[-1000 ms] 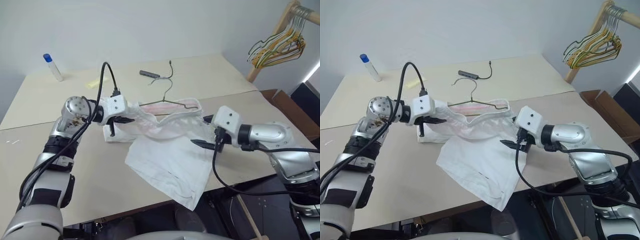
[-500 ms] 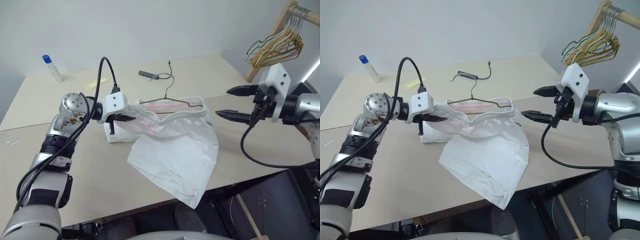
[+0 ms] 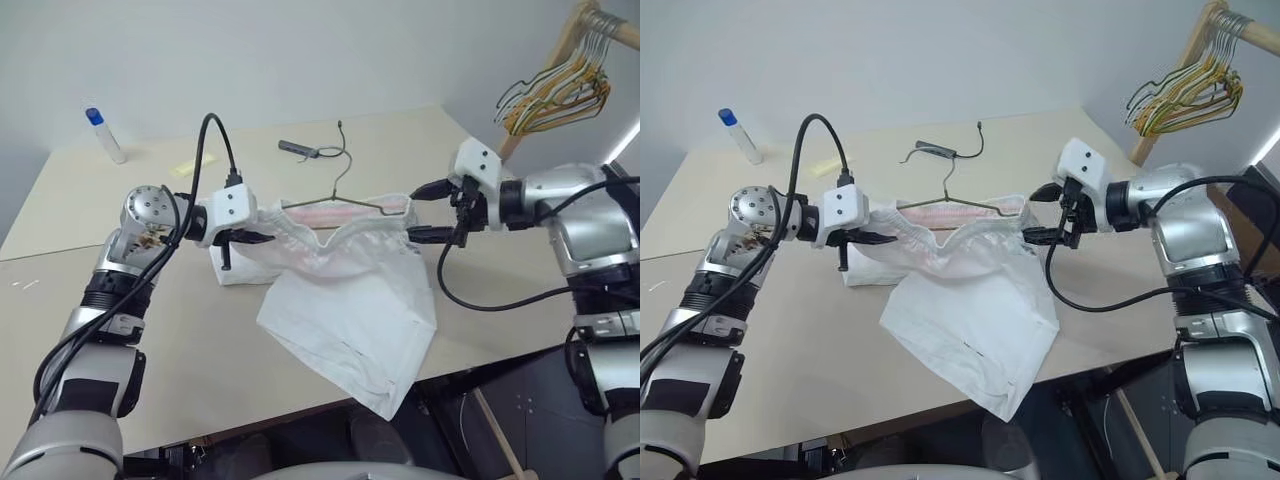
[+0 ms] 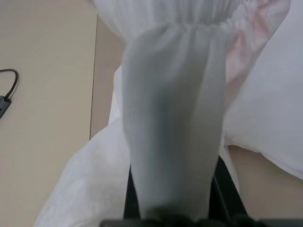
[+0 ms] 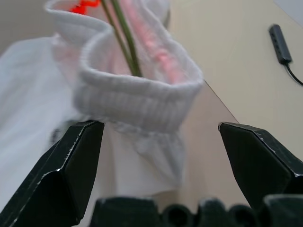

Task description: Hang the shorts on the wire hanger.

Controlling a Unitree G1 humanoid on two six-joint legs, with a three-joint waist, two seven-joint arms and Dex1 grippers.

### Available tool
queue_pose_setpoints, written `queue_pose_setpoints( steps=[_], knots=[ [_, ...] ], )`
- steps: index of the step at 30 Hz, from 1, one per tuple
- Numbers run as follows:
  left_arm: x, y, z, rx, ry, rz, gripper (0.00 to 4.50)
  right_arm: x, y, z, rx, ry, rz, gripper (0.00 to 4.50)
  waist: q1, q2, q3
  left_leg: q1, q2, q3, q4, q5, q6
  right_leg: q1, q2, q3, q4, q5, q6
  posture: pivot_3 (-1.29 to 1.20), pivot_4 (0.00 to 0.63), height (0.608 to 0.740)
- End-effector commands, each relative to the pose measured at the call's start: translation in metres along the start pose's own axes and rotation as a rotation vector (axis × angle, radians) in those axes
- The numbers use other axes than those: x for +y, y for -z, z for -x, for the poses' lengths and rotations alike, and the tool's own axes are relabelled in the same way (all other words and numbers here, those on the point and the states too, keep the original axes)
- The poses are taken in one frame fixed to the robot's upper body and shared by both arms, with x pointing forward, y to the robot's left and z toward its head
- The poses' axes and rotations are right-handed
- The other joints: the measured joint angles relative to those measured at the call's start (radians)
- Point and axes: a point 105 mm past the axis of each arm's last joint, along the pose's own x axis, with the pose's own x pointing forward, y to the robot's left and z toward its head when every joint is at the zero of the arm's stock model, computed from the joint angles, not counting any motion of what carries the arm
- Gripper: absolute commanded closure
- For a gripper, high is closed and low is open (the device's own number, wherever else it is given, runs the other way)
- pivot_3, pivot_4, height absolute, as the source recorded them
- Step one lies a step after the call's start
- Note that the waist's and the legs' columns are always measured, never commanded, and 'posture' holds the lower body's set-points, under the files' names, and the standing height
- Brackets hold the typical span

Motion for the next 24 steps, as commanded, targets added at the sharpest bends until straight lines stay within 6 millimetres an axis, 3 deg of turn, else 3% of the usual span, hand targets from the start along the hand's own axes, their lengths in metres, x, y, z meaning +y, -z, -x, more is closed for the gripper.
queue_pose_setpoints(
  steps=[1, 9, 16, 20, 24],
  knots=[
    [0.008, -0.014, 0.004, -0.037, -0.029, -0.045, 4.5, 0.004, -0.007, 0.001, 0.06, -0.045, 0.083, 0.02, 0.001, 0.0, 0.0, 0.0, 0.0, 0.0, 0.0, 0.0, 0.0, 0.0, 0.0, 0.0, 0.0, 0.0, 0.0, -0.21, 0.0, 0.74],
    [0.009, -0.017, -0.002, -0.039, -0.018, -0.062, 4.5, 0.008, 0.005, -0.03, 0.228, -0.113, 0.096, 0.02, -0.019, 0.0, 0.0, 0.0, 0.0, 0.0, 0.0, 0.0, 0.0, 0.0, 0.0, 0.0, 0.001, 0.0, 0.0, -0.23, 0.0, 0.74],
    [0.007, -0.017, -0.004, -0.036, -0.01, -0.075, 4.5, 0.01, 0.005, -0.04, 0.282, -0.152, 0.124, 0.02, -0.029, 0.0, 0.0, 0.0, 0.0, -0.001, 0.0, 0.0, 0.0, -0.001, 0.0, 0.0, 0.002, 0.0, 0.0, -0.23, 0.0, 0.74],
    [0.005, -0.016, -0.006, -0.029, -0.002, -0.082, 4.5, 0.015, 0.005, -0.045, 0.314, -0.177, 0.14, 1.19, -0.032, 0.0, 0.0, 0.0, 0.0, -0.001, 0.0, 0.0, 0.0, 0.0, 0.0, 0.0, 0.002, 0.0, 0.0, -0.24, 0.0, 0.74],
    [0.002, -0.019, -0.012, -0.034, 0.013, -0.089, 4.5, 0.017, 0.0, -0.053, 0.325, -0.178, 0.148, 2.71, -0.044, 0.0, 0.0, 0.0, 0.0, -0.001, 0.0, 0.0, 0.0, 0.0, 0.0, 0.0, 0.002, 0.0, 0.0, -0.24, 0.0, 0.74]
  ],
)
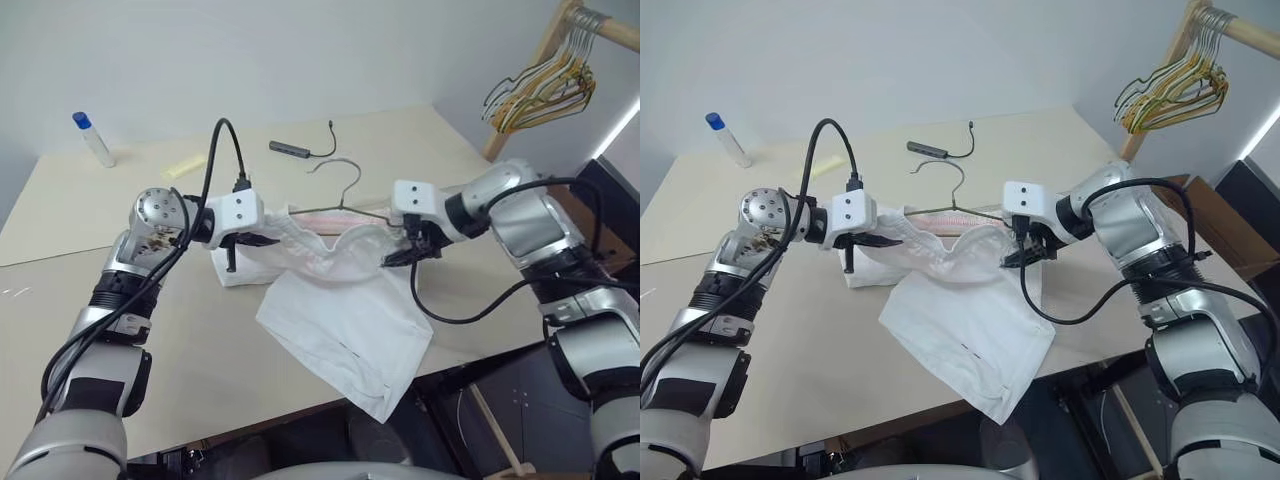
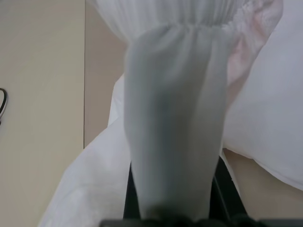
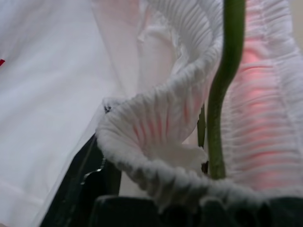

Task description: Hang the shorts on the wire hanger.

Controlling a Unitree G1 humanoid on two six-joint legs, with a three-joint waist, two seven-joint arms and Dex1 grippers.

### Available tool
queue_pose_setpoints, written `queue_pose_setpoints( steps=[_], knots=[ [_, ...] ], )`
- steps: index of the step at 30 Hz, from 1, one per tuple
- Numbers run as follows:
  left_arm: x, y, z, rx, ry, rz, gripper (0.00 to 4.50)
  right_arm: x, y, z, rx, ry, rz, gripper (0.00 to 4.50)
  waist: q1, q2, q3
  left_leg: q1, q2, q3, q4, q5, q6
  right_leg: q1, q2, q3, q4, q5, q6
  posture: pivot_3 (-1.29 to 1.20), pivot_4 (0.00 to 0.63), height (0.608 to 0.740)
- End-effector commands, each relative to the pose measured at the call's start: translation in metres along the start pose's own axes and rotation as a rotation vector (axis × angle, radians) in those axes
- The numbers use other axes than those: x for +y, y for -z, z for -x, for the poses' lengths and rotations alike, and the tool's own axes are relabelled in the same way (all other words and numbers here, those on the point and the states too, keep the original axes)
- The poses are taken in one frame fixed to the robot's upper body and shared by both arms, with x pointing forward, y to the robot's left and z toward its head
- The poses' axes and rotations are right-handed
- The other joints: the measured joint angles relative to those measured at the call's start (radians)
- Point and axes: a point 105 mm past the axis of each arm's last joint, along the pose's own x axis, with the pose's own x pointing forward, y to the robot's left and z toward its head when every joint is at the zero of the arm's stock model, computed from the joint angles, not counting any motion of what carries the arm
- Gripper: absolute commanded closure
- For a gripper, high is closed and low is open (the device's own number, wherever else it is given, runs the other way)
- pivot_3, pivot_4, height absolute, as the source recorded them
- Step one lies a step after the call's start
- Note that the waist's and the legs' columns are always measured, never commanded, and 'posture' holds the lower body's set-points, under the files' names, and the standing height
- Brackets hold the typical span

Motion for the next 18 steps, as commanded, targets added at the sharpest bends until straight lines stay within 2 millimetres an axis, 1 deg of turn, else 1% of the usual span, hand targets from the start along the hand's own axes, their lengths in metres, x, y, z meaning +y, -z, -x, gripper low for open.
queue_pose_setpoints(
  steps=[1, 4, 6, 8, 12, 14, 15, 18],
  knots=[
    [0.008, -0.017, -0.002, -0.033, -0.017, -0.058, 4.5, -0.003, -0.019, 0.004, -0.008, 0.016, 0.047, 2.98, -0.007, 0.0, 0.0, 0.0, 0.0, 0.0, 0.0, 0.0, 0.0, 0.0, 0.0, 0.0, 0.0, 0.0, 0.0, -0.24, 0.0, 0.74],
    [0.006, -0.018, -0.004, -0.035, -0.01, -0.061, 4.5, -0.002, -0.021, 0.004, -0.024, 0.025, 0.021, 3.99, -0.01, 0.0, 0.0, 0.0, 0.0, 0.0, 0.0, 0.0, 0.0, 0.0, 0.0, 0.0, 0.0, 0.0, 0.0, -0.24, 0.0, 0.74],
    [0.005, -0.017, -0.005, -0.034, -0.006, -0.06, 4.5, 0.0, -0.02, 0.006, -0.039, 0.03, -0.001, 4.49, -0.011, 0.0, 0.0, 0.0, 0.0, -0.001, 0.0, 0.0, 0.0, 0.0, 0.0, 0.0, 0.0, 0.0, 0.0, -0.25, 0.0, 0.74],
    [0.004, -0.016, -0.005, -0.035, -0.005, -0.056, 4.5, 0.003, -0.019, 0.008, -0.056, 0.023, -0.027, 4.49, -0.011, 0.0, 0.0, 0.0, 0.0, -0.001, 0.0, 0.0, 0.0, 0.0, 0.0, 0.0, 0.0, 0.0, 0.0, -0.25, 0.0, 0.74],
    [0.005, -0.016, -0.002, -0.053, -0.005, -0.042, 4.5, 0.012, -0.008, 0.012, -0.066, 0.022, -0.087, 4.49, -0.01, 0.0, 0.0, 0.0, 0.0, -0.001, 0.0, 0.0, 0.0, 0.0, 0.0, 0.0, 0.0, 0.0, 0.0, -0.25, 0.0, 0.74],
    [0.007, -0.018, 0.0, -0.073, -0.01, -0.033, 3.88, 0.015, -0.005, 0.013, -0.073, 0.02, -0.123, 4.5, -0.01, 0.0, 0.0, 0.0, 0.0, -0.001, 0.0, 0.0, 0.0, 0.0, 0.0, -0.001, 0.0, 0.0, 0.0, -0.26, 0.0, 0.74],
    [0.008, -0.019, 0.001, -0.079, -0.012, -0.031, 3.66, 0.017, -0.004, 0.013, -0.075, 0.02, -0.135, 4.5, -0.01, 0.0, 0.0, 0.0, 0.0, -0.001, 0.0, 0.0, 0.0, 0.0, 0.0, -0.001, 0.0, 0.0, 0.0, -0.26, 0.0, 0.74],
    [0.014, -0.025, 0.007, -0.146, -0.028, -0.002, 2.7, 0.021, -0.002, 0.016, -0.106, 0.021, -0.195, 4.5, -0.011, 0.0, 0.0, 0.0, 0.0, -0.002, 0.0, 0.0, 0.0, 0.0, 0.0, -0.001, 0.0, 0.0, 0.0, -0.26, 0.0, 0.74]
  ],
)
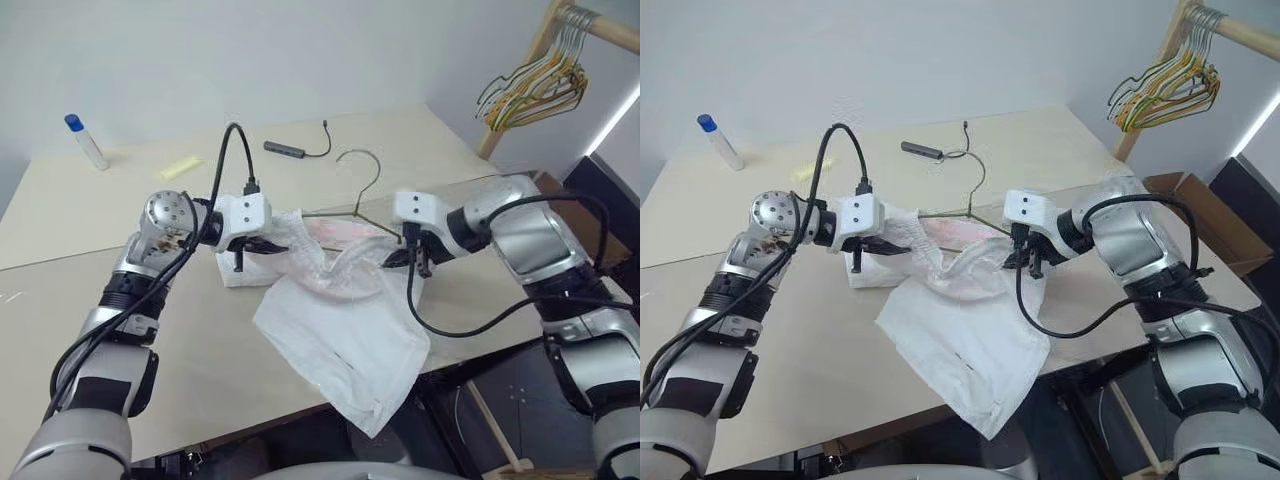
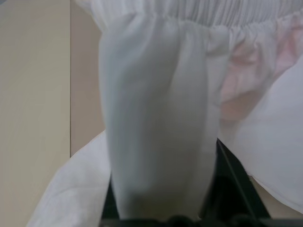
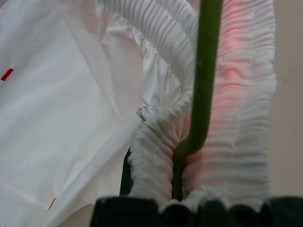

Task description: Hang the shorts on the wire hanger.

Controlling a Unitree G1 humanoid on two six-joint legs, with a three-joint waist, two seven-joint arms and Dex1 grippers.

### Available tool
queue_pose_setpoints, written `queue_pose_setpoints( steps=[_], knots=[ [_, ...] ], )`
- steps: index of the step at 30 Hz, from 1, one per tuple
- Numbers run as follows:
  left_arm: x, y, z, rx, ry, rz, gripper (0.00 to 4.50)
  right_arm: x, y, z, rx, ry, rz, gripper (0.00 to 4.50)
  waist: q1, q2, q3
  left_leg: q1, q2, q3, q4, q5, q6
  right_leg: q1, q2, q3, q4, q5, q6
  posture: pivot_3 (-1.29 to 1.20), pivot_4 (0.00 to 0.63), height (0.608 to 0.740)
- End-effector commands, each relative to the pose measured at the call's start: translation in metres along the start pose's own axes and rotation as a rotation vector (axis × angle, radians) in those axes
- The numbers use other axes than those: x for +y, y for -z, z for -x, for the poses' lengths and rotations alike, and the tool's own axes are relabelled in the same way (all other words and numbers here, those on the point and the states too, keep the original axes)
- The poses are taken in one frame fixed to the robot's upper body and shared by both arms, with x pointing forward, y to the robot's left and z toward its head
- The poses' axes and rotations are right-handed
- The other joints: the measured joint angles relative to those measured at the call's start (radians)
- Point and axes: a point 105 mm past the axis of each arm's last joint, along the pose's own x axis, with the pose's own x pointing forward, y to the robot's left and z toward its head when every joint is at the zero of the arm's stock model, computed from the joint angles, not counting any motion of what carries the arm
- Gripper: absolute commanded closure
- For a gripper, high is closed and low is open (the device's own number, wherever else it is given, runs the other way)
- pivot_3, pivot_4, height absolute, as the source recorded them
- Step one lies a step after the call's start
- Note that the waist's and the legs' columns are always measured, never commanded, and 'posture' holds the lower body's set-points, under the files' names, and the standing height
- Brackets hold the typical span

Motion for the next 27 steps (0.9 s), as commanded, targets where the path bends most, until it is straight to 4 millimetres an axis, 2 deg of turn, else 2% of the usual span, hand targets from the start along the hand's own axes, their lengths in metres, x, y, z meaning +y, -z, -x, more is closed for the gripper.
queue_pose_setpoints(
  steps=[1, 6, 8, 9, 12, 16, 18, 21, 24, 27],
  knots=[
    [0.017, -0.021, 0.013, -0.094, -0.058, -0.028, 2.38, -0.001, -0.01, 0.018, -0.07, 0.045, -0.029, 4.5, 0.0, 0.0, 0.0, 0.0, 0.0, 0.0, 0.0, 0.0, 0.0, 0.0, 0.0, 0.0, 0.0, 0.0, 0.0, -0.26, 0.0, 0.74],
    [0.029, -0.026, 0.026, -0.148, -0.125, -0.012, 0.75, 0.007, -0.001, 0.023, -0.089, 0.057, -0.107, 4.5, -0.001, 0.0, 0.0, 0.0, 0.0, 0.0, 0.0, 0.0, 0.0, 0.0, 0.0, 0.0, 0.0, 0.0, 0.0, -0.27, 0.0, 0.74],
    [0.043, -0.028, 0.035, -0.174, -0.23, -0.005, 0.16, 0.013, 0.005, 0.026, -0.104, 0.064, -0.157, 4.5, 0.0, 0.0, 0.0, 0.0, 0.0, 0.0, 0.0, 0.0, 0.0, 0.0, 0.0, 0.0, 0.0, 0.0, 0.0, -0.27, 0.0, 0.74],
    [0.052, -0.03, 0.042, -0.189, -0.289, 0.013, 0.03, 0.015, 0.01, 0.028, -0.112, 0.073, -0.193, 4.5, 0.0, 0.0, 0.0, 0.0, 0.0, 0.0, 0.0, 0.0, 0.0, 0.0, 0.0, 0.0, 0.0, 0.0, 0.0, -0.27, 0.0, 0.74],
    [0.074, -0.041, 0.065, -0.272, -0.45, 0.057, 0.03, 0.023, 0.026, 0.035, -0.134, 0.128, -0.323, 4.5, 0.003, 0.0, 0.0, -0.001, 0.0, -0.001, 0.0, 0.0, 0.0, 0.0, 0.0, -0.001, -0.001, 0.0, 0.0, -0.26, 0.0, 0.74],
    [0.081, -0.077, 0.086, -0.487, -0.533, 0.111, 0.03, 0.025, 0.049, 0.049, -0.167, 0.284, -0.533, 4.5, 0.005, 0.0, 0.0, -0.001, 0.0, -0.002, 0.0, 0.0, 0.0, 0.0, -0.001, -0.001, 0.0, 0.0, 0.0, -0.26, 0.0, 0.74],
    [0.073, -0.105, 0.088, -0.63, -0.512, 0.163, 0.03, 0.026, 0.058, 0.063, -0.215, 0.379, -0.655, 4.5, 0.008, 0.0, 0.0, -0.003, 0.0, -0.003, 0.0, 0.0, 0.0, 0.0, -0.001, -0.002, 0.0, 0.0, 0.0, -0.26, 0.0, 0.74],
    [0.054, -0.136, 0.086, -0.768, -0.442, 0.209, 0.03, 0.025, 0.072, 0.083, -0.241, 0.508, -0.814, 4.5, 0.01, 0.0, 0.0, -0.004, -0.001, -0.004, 0.001, 0.0, 0.0, 0.0, -0.002, -0.002, 0.0, 0.0, 0.0, -0.28, 0.0, 0.74],
    [0.04, -0.156, 0.085, -0.857, -0.385, 0.284, 0.03, 0.021, 0.086, 0.102, -0.268, 0.623, -0.925, 4.5, 0.006, 0.001, -0.001, -0.003, -0.001, -0.005, 0.001, 0.0, 0.0, 0.001, -0.002, -0.002, 0.0, 0.0, 0.0, -0.29, 0.0, 0.74],
    [0.029, -0.166, 0.08, -0.876, -0.333, 0.324, 0.03, 0.011, 0.102, 0.123, -0.27, 0.753, -1.005, 4.5, 0.001, 0.002, -0.002, -0.002, -0.001, -0.005, 0.001, 0.0, 0.0, 0.001, -0.001, -0.001, 0.0, 0.0, 0.0, -0.31, 0.0, 0.74]
  ],
)
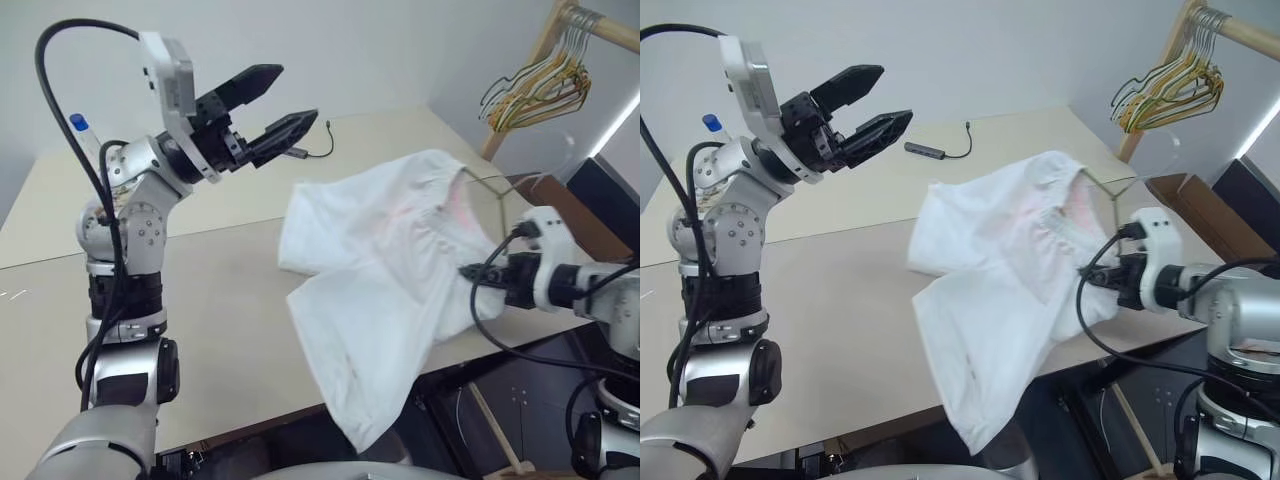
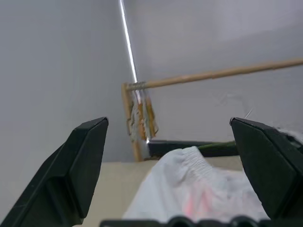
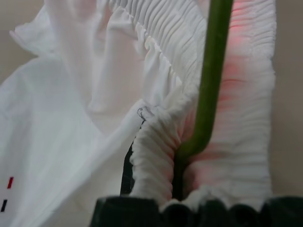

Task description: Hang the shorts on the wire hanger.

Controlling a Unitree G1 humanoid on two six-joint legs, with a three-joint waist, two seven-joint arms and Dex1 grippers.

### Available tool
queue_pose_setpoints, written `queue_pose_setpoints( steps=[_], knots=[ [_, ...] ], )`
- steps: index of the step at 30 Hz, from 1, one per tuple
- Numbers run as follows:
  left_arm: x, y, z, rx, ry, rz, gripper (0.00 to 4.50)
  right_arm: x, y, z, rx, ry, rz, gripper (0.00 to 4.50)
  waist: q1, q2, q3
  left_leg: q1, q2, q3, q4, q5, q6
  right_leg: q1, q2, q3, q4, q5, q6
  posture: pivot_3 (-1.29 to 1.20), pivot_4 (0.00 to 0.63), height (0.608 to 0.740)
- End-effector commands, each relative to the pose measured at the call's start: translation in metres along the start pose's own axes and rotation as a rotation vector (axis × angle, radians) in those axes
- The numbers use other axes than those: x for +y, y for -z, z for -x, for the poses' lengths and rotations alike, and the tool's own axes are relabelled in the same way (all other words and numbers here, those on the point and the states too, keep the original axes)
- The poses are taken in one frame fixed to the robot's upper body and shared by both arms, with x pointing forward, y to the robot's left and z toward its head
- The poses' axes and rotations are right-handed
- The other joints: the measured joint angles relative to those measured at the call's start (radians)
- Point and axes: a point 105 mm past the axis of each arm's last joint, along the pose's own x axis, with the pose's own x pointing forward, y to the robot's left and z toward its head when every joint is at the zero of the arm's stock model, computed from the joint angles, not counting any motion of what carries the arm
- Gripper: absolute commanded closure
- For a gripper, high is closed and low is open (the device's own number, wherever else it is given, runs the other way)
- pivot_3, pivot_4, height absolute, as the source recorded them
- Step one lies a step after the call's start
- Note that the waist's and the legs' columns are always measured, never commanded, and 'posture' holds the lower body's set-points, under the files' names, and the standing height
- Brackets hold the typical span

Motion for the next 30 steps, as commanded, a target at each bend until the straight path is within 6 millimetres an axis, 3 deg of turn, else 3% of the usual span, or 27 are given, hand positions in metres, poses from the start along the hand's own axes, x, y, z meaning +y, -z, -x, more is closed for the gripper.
queue_pose_setpoints(
  steps=[1, 7, 13, 19, 24, 30],
  knots=[
    [-0.018, -0.013, -0.005, -0.025, 0.036, 0.047, 0.03, -0.034, -0.021, 0.023, -0.096, 0.173, -0.086, 4.5, -0.004, 0.001, -0.001, 0.001, 0.0, 0.0, 0.0, 0.0, 0.0, 0.001, 0.001, 0.0, 0.0, 0.0, 0.0, -0.31, 0.0, 0.74],
    [-0.027, -0.014, -0.008, -0.019, 0.037, 0.083, 0.03, -0.082, -0.035, 0.044, -0.098, 0.404, -0.224, 4.5, -0.027, 0.007, -0.004, 0.002, -0.001, 0.001, -0.001, 0.0, 0.0, 0.002, 0.002, 0.003, -0.002, 0.0, 0.0, -0.31, 0.0, 0.74],
    [-0.026, -0.014, -0.006, -0.013, 0.019, 0.082, 0.03, -0.103, -0.058, 0.07, -0.138, 0.488, -0.314, 4.5, -0.043, 0.012, -0.007, 0.003, -0.001, 0.003, -0.002, 0.0, 0.0, 0.003, 0.003, 0.005, -0.005, -0.001, 0.0, -0.3, 0.0, 0.74],
    [-0.025, -0.013, -0.002, -0.003, 0.007, 0.067, 0.03, -0.14, -0.08, 0.103, -0.234, 0.607, -0.462, 4.5, -0.054, 0.014, -0.006, 0.012, -0.001, 0.006, -0.005, 0.0, 0.001, 0.015, 0.003, 0.004, -0.012, -0.001, 0.0, -0.3, 0.0, 0.74],
    [-0.026, -0.011, -0.001, 0.007, 0.01, 0.059, 0.03, -0.167, -0.085, 0.122, -0.305, 0.695, -0.567, 4.5, -0.055, 0.014, -0.006, 0.015, -0.001, 0.012, -0.007, 0.0, 0.001, 0.019, 0.002, 0.005, -0.019, -0.001, 0.0, -0.3, 0.0, 0.74],
    [-0.026, -0.01, -0.002, 0.011, 0.008, 0.051, 0.03, -0.184, -0.079, 0.128, -0.342, 0.742, -0.674, 4.5, -0.055, 0.013, -0.005, 0.015, -0.001, 0.014, -0.008, -0.001, 0.001, 0.02, 0.003, 0.006, -0.02, -0.002, 0.0, -0.3, 0.0, 0.74]
  ],
)
